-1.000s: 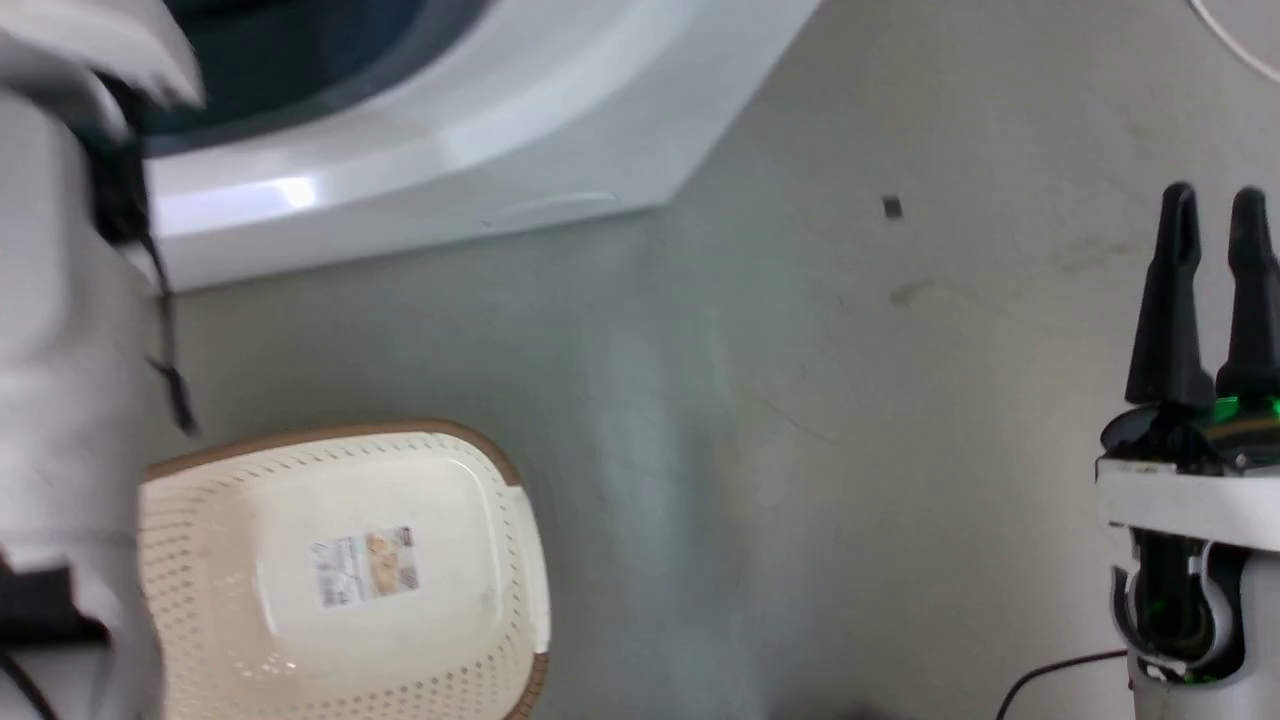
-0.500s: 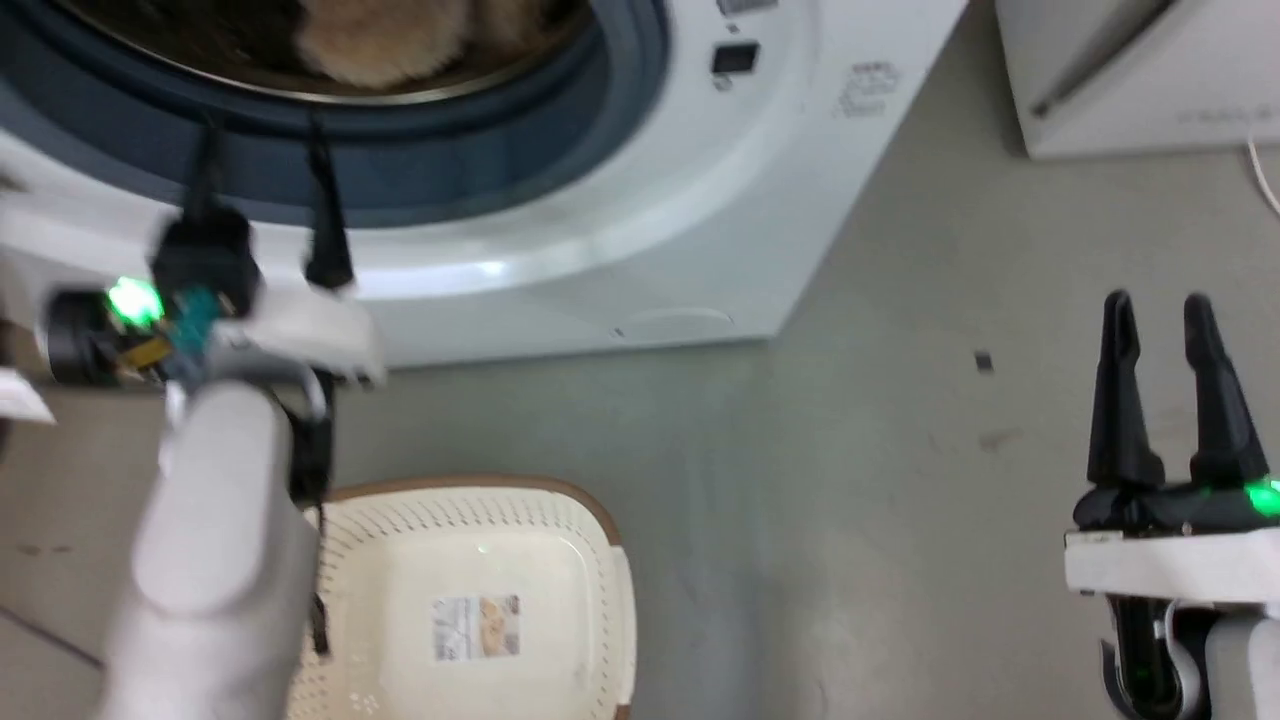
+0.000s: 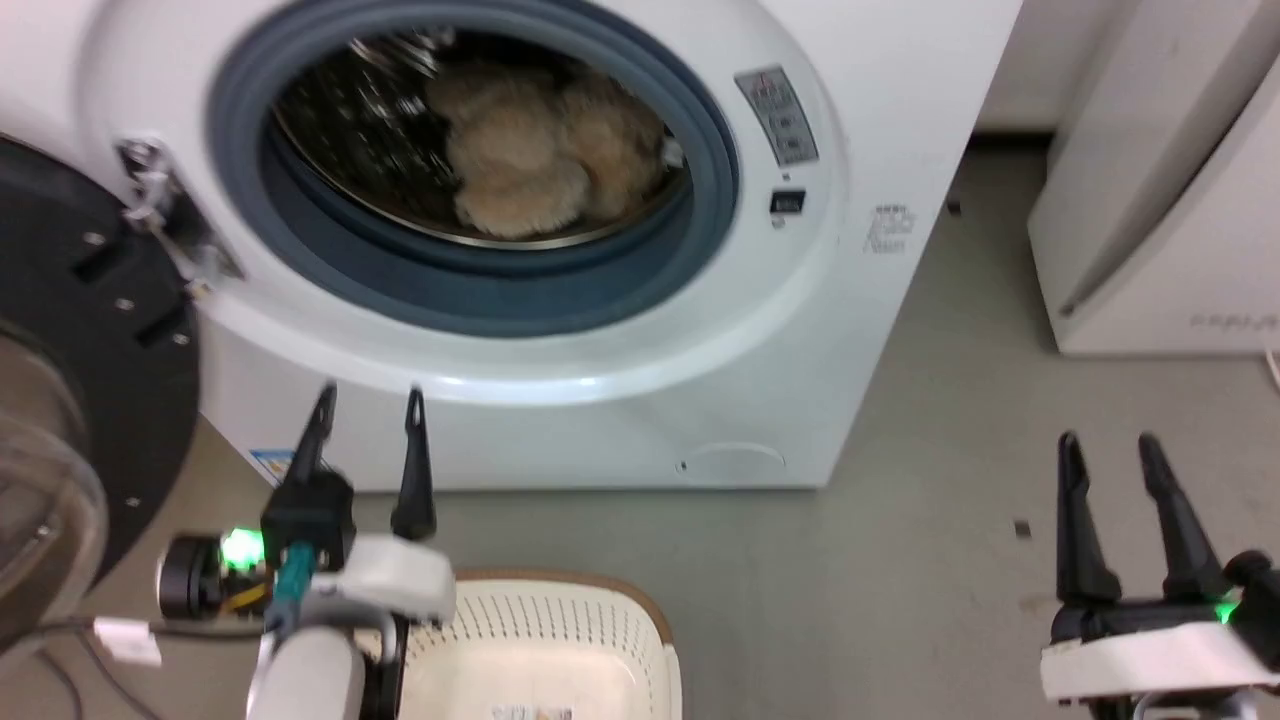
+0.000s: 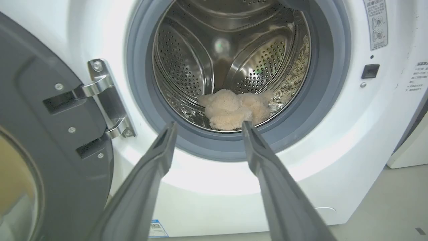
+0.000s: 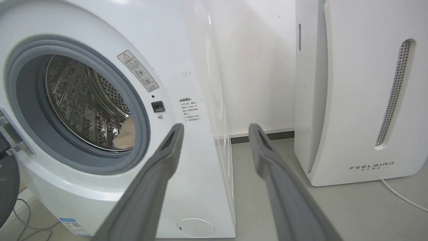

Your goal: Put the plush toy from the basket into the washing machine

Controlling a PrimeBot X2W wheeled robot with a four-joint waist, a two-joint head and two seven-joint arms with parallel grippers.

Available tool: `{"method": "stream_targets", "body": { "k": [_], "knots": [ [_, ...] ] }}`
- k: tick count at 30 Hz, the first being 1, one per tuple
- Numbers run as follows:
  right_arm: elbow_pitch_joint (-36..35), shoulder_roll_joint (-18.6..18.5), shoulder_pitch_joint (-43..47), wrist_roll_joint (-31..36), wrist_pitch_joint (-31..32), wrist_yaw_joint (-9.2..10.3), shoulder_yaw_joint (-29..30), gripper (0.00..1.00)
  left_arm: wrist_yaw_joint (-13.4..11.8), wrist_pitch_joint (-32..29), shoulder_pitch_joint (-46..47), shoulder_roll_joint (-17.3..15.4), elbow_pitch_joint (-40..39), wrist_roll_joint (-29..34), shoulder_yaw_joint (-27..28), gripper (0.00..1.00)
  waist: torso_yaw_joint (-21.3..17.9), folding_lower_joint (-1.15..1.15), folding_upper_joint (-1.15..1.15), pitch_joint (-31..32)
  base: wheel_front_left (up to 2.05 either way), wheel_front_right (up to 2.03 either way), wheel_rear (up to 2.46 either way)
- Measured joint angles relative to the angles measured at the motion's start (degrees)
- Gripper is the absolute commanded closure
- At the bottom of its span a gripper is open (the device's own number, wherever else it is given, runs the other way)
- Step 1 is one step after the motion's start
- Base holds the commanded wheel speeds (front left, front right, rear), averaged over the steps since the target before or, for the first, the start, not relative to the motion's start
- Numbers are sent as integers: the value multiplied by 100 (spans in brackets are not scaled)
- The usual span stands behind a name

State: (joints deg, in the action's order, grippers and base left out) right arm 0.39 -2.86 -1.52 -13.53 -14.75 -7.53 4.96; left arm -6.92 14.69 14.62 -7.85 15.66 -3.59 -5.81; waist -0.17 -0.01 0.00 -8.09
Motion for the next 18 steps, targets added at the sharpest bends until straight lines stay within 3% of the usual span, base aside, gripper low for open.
{"method": "stream_targets", "body": {
  "k": [18],
  "knots": [
    [324,1,595,311,0,0,-260,0,-3,0,-1351,142,-271,201,116,0,118,0,0,836,0,0,0]
  ]
}}
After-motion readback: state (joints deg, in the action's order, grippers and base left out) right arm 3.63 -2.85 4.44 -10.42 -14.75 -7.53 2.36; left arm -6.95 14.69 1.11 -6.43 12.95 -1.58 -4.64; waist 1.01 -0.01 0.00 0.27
